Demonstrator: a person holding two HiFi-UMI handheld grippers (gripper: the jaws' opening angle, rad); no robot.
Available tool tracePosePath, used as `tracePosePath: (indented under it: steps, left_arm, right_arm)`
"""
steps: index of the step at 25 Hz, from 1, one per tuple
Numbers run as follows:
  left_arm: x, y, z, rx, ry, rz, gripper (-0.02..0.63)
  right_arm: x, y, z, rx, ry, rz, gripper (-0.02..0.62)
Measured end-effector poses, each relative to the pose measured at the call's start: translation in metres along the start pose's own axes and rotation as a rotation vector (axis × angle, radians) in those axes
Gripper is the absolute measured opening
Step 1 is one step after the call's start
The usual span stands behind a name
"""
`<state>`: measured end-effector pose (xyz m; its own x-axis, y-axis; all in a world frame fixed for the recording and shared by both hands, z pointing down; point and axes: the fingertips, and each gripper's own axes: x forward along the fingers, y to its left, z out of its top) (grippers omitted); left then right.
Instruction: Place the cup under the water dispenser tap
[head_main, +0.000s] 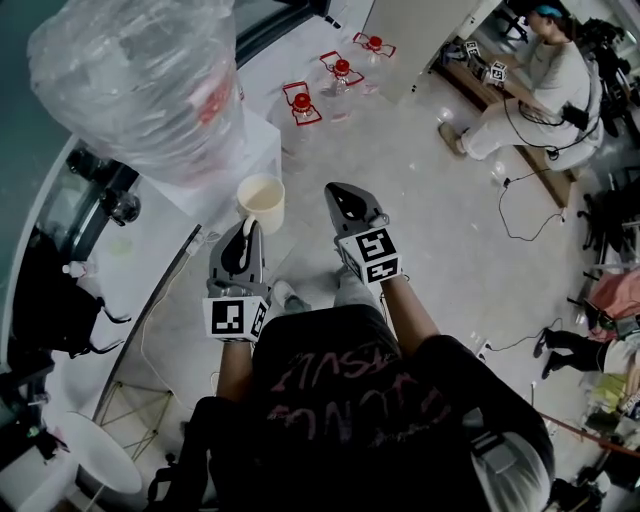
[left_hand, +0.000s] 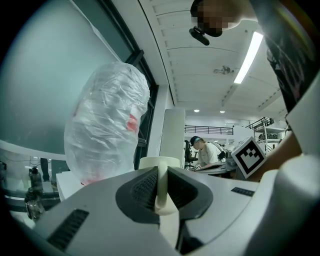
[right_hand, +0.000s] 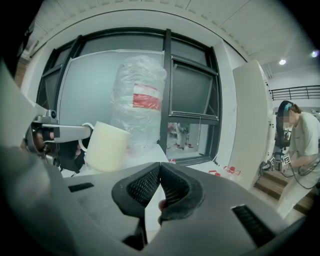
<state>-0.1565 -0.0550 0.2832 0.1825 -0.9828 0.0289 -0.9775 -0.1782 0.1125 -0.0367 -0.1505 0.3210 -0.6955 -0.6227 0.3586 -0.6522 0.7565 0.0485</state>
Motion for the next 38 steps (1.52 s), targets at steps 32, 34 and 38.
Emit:
tracePosePath:
  steps: [32,34,38]
  left_arm:
    - [0.062,-0.025,-0.033,0.027,0.022,0.447,0.046]
    - [0.063,-0.025,-0.044,0.018,0.033,0.46,0.046]
    - [0.063,-0.024,-0.066,-0.028,0.042,0.475,0.046]
  right_arm:
    - [0.069,-0.095,-0.009,-0.035,-0.039,0.35,0.015]
    - [0.071,-0.095,-0.012,-0.031,-0.04,0.36,0.015]
    - [0.076,-0.089,-0.022,-0.002,-0.038,0.38,0.015]
